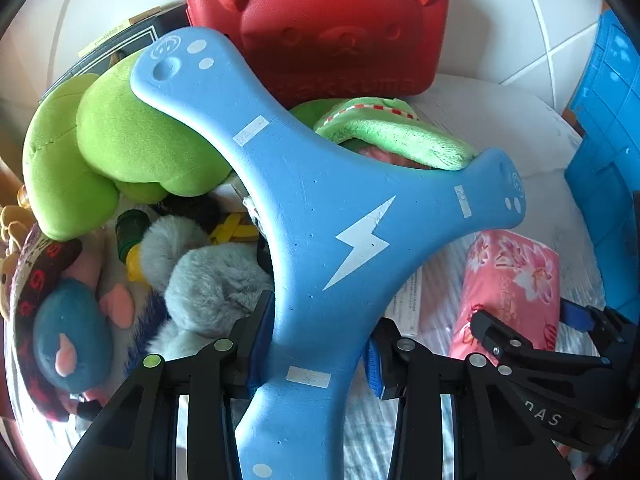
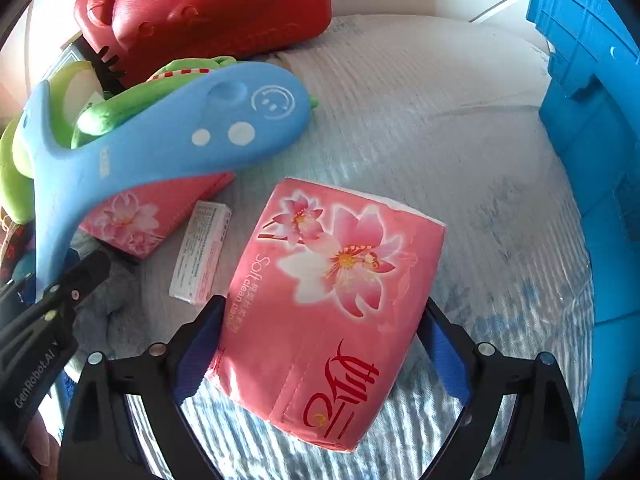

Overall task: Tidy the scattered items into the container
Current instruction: 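Grasp the blue boomerang with left gripper while right gripper grasps the pink flowered tissue pack, then carry the boomerang with left gripper while right gripper carries the tissue pack into the box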

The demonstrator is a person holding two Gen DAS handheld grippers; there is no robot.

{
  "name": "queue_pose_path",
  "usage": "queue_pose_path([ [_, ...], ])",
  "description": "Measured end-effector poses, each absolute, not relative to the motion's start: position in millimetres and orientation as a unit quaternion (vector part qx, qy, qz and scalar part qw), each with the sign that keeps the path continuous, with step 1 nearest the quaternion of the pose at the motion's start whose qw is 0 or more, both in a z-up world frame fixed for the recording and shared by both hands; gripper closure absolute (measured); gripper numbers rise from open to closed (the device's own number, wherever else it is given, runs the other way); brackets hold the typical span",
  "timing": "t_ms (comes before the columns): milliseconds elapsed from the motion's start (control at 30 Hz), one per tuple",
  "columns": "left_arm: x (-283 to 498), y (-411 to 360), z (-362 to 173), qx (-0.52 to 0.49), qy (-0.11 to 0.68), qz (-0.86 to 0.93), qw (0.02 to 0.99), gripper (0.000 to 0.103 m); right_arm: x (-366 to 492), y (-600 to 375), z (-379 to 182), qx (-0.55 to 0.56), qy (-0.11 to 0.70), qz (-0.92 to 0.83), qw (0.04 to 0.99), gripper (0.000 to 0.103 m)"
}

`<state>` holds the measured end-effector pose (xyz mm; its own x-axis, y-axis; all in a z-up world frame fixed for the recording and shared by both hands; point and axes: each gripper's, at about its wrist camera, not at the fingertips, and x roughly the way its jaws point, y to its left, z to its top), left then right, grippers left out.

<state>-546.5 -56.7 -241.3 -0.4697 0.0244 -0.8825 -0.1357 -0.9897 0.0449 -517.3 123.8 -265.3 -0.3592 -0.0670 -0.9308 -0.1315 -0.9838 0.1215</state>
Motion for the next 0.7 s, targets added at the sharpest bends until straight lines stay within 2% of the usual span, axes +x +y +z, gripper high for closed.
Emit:
queue_pose_path([
  [367,-481.8,-52.6,-183.6,-0.460,0.051,0.886,0.027,0.071,-466.0,108.7,-185.3,-0.487,0.054,0.872,-0.005,0.011],
  [700,-431.0,-58.9,-101.5,-0.390,0.047,0.919,0.025,0.071,-396.0,98.5,-85.5,-0.399,0.016,0.917,-0.016,0.011],
])
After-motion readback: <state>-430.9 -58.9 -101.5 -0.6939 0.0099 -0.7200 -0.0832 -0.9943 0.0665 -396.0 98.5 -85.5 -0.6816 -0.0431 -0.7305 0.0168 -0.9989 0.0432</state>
